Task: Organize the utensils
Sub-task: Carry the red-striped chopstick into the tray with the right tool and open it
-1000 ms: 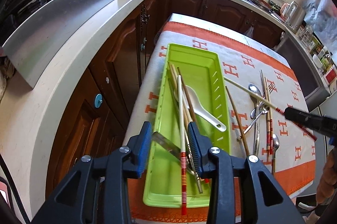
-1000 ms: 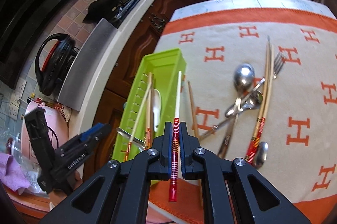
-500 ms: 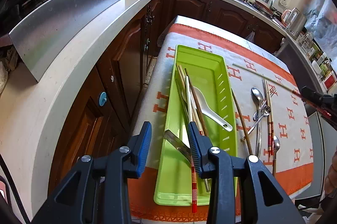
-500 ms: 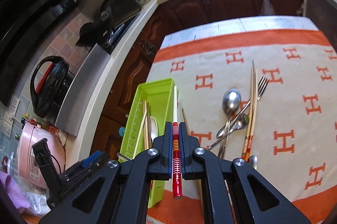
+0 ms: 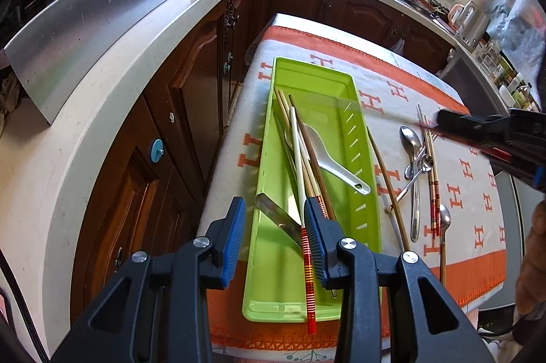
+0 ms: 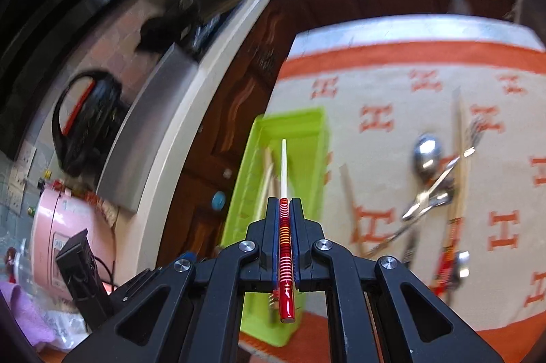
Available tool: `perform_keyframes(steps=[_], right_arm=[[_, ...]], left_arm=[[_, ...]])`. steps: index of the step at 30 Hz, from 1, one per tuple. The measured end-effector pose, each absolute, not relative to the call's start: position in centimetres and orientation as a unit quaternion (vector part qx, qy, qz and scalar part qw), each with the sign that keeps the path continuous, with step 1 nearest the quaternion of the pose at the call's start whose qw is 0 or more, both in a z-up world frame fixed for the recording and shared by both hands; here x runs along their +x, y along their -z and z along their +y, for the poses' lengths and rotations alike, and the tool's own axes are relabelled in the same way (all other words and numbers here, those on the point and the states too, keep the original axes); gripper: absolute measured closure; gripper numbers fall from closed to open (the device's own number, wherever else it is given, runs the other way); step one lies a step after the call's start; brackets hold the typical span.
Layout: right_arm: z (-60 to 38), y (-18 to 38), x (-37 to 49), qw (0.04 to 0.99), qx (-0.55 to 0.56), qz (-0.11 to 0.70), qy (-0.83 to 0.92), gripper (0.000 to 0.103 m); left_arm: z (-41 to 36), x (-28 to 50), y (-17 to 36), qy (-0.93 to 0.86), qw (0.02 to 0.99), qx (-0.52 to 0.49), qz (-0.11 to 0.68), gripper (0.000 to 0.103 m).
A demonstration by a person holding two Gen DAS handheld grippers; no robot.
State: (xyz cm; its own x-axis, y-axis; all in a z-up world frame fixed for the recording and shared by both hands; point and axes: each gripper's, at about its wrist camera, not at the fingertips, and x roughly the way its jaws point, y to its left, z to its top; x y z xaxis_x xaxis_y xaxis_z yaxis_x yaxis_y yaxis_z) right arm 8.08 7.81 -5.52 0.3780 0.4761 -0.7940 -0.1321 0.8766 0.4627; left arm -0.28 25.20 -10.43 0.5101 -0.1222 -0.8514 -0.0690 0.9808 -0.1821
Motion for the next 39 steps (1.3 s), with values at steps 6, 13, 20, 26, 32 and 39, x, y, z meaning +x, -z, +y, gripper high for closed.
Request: perform_keyframes(steps=[6,13,20,26,32,39], right_arm=[[10.2,7.8,7.9,0.789,0.158,0.554,-0.213,0.082],[8.7,8.7,7.9,0.783,0.171,0.558,-0.215,0.082],[6.7,9.8,7.9,0.778,0.186,0.561,-0.211,0.082],[5.8,9.9,7.6,0.783,0.186,0.555,-0.211,0.082],[3.8,10.1,7.5,0.784,0.201,0.551,-0.203,0.082],[1.4,10.1,7.4,0.789,0.217,0.543,-0.191,0.082]], left_arm=[[25.2,-0.3,10.9,0.026,0.856,-0.101,0.506,0.069],[24.3,0.0,12.2,0.048,0.842,-0.097,0.528,0.069],[23.2,0.1,13.8,0.065,0.821,-0.098,0.559,0.069],[22.2,0.3,14.9,0.066,0.813,-0.087,0.571,0.097],[22.2,1.7,15.2,0.049,0.818,-0.088,0.567,0.099],[22.6,3.7,15.5,0.029,0.816,-0.098,0.569,0.099]])
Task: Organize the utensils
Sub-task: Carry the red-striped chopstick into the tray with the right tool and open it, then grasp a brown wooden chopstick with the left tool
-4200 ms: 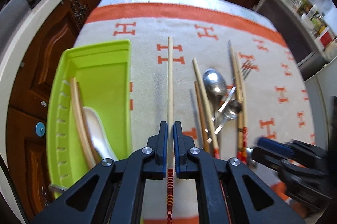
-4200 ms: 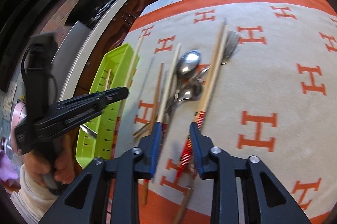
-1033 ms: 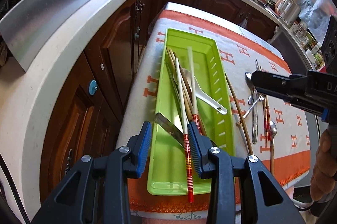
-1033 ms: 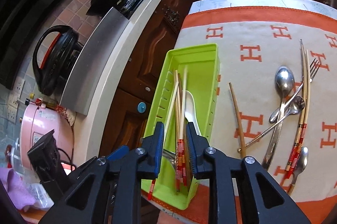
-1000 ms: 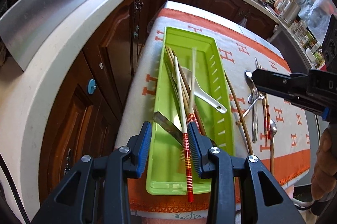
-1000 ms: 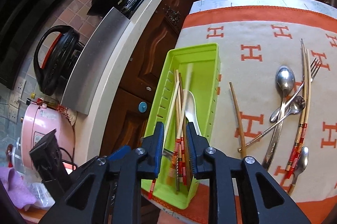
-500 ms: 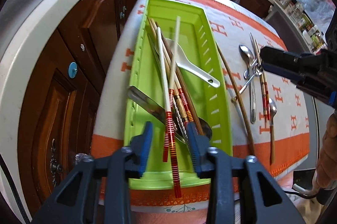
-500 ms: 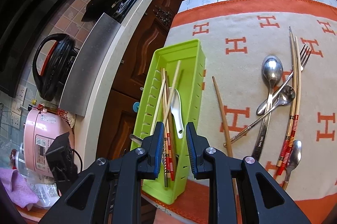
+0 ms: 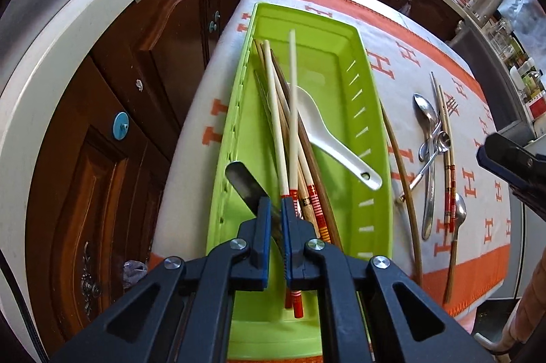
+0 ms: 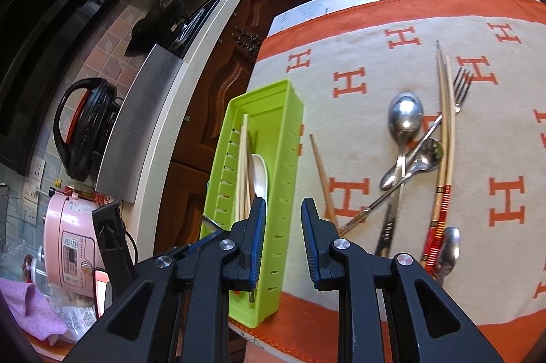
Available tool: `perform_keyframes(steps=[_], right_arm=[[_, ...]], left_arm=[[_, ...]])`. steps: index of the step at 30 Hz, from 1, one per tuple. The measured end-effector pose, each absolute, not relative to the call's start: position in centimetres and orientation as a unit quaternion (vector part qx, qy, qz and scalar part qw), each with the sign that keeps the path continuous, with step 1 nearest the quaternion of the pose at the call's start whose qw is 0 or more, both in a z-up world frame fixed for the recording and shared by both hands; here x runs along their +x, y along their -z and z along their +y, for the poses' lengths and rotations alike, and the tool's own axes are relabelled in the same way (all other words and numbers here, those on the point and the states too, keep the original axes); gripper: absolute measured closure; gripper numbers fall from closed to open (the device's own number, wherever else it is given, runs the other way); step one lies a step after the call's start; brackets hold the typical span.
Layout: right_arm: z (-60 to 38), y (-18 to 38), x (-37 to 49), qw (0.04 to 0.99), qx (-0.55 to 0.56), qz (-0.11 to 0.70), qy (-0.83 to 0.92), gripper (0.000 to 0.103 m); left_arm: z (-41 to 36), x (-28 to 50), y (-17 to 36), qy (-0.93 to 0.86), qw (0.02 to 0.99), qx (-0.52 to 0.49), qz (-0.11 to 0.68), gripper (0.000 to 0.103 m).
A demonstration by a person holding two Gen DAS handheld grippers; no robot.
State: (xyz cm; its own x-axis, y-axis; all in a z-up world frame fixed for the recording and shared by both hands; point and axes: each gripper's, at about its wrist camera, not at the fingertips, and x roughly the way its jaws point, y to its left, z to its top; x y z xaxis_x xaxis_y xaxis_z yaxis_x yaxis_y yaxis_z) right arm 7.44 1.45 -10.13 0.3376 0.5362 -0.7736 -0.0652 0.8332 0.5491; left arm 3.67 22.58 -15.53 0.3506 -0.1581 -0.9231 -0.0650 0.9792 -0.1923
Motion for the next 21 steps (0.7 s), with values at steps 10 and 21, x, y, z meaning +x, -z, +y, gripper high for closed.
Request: perform_keyframes(steps=[10,21], right_arm=[[-0.9,10.6,7.1,0.789,0.211,0.547,-0.185,0.082],[-4.6,11.0,5.9,0.799,0.209,0.540,-0.164,0.082]], left_arm=[[20.4,3.3,14.3,0.028,0.818,-0.068,0.571,0.093],[16.4,3.1,11.6,0.065,0.828,-0.044,0.555,0.092]])
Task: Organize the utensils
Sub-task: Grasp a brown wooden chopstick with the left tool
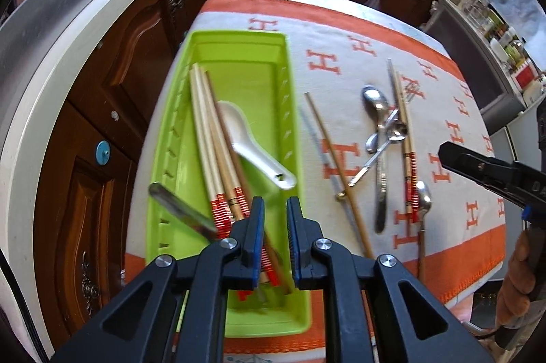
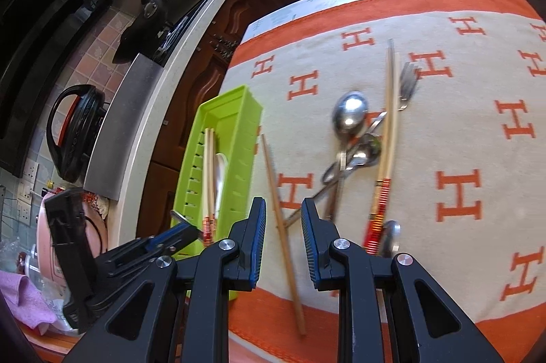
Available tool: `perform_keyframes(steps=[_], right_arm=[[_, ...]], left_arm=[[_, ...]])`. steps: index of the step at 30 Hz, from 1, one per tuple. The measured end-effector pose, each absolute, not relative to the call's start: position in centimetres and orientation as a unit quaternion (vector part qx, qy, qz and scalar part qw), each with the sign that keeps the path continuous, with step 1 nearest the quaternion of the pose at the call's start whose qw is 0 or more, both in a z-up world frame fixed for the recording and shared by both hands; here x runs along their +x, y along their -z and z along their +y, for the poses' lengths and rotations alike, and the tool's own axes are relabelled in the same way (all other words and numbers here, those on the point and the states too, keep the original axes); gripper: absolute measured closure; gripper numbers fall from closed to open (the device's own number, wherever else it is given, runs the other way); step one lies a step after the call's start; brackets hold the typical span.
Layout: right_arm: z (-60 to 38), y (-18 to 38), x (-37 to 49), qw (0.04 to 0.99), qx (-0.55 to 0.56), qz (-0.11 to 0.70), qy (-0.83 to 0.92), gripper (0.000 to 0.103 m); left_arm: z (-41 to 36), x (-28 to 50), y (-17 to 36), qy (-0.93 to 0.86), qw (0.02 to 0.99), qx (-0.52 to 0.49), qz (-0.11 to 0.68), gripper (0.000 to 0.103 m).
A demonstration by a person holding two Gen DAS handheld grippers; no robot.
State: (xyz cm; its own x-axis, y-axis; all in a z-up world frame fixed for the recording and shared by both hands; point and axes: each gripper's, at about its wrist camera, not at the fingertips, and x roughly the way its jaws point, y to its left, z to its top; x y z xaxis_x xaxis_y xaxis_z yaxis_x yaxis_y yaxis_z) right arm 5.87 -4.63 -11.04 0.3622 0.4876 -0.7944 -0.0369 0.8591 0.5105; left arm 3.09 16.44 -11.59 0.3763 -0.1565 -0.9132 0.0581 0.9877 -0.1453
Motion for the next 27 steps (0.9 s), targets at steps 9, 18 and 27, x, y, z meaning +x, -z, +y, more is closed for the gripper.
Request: perform_keyframes(steps=[9,18,27], right_arm=[[-9.6,11.3,4.2,0.812,0.206,0.530,-0.128,0.082],[-12.6,12.2,3.8,0.813,0.215,0.529,-0.111,0.082],[-13.8,13.3,4.0,0.812,0.214,0.534,-0.103,0.082]], left_arm=[[13.5,3.5,11.4,0.089,0.820,-0.048,0.563,0.091],[12.2,6.6,13.5,0.102,0.788,-0.109,0.598,0.087],[10.1,9.5,15.3,0.084,0.789,-0.100,0.600,0.074]])
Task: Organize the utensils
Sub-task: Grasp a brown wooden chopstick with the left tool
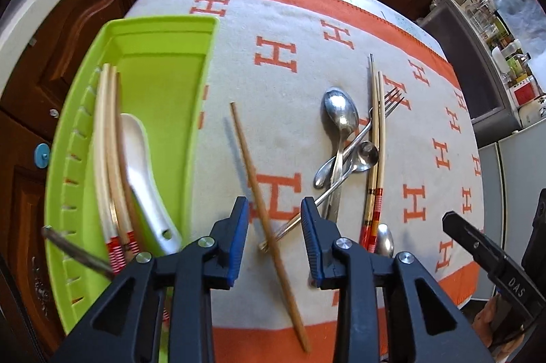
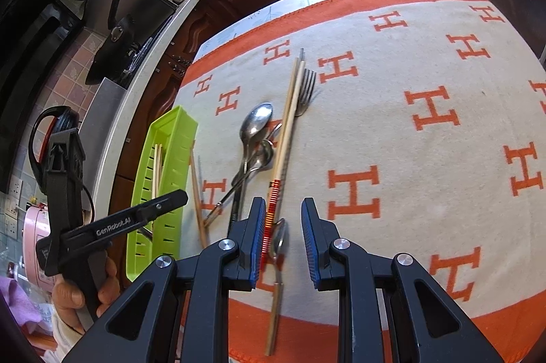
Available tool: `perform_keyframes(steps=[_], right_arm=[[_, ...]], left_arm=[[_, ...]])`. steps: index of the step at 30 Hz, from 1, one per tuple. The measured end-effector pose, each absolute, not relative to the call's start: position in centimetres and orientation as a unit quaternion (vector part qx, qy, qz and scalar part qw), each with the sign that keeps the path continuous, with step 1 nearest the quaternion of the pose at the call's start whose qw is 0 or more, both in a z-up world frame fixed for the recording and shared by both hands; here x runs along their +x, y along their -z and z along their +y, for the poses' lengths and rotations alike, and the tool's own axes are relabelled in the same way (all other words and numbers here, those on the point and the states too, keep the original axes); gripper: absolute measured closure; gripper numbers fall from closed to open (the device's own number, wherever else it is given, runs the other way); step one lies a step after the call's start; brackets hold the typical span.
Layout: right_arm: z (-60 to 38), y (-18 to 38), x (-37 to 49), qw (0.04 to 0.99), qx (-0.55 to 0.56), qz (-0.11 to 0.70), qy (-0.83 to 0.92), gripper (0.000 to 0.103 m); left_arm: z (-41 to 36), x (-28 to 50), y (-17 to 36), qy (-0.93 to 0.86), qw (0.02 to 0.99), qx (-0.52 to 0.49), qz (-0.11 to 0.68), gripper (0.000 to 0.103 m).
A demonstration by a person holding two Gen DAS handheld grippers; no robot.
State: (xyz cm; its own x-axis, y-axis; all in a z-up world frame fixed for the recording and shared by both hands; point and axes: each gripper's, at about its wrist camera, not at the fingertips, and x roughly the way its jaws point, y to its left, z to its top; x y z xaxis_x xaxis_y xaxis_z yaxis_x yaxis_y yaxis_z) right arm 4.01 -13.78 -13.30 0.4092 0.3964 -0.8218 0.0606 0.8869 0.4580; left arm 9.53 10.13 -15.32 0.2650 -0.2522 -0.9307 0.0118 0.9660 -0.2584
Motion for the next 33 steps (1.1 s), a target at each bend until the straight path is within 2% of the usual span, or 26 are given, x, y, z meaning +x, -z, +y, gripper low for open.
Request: perform_keyframes(steps=[8,19,21,24,33], right_arm=[[-14.7,15.0,4.7,0.803,0.227,0.542,-0.102,0.082],[-14.2,16.7,5.8,0.793,0.227,0.554,-0.116,0.082],[-13.9,16.9,6.0,0.792,0.223,0.555,-0.119,0.082],[-13.4,17.3,6.3,0.793,0.215,0.557,-0.122,0.082],[-11.3,18.5,8.2,0.796,0.202,0.554,-0.137,0.082]], left_arm=[[9.6,11.1,17.5,0.066,0.776,-0.126,0.615,0.074],[7.8,10.4,17.9,0.056,0.782,-0.064,0.617,0.075],[7.3,10.1,18.3,0.064,0.782,-0.063,0.617,0.079],[7.4,9.8,18.6,0.062,0.785,-0.074,0.612,0.097],[8.2,9.2,18.7,0.075,0.794,-0.103,0.595,0.099]])
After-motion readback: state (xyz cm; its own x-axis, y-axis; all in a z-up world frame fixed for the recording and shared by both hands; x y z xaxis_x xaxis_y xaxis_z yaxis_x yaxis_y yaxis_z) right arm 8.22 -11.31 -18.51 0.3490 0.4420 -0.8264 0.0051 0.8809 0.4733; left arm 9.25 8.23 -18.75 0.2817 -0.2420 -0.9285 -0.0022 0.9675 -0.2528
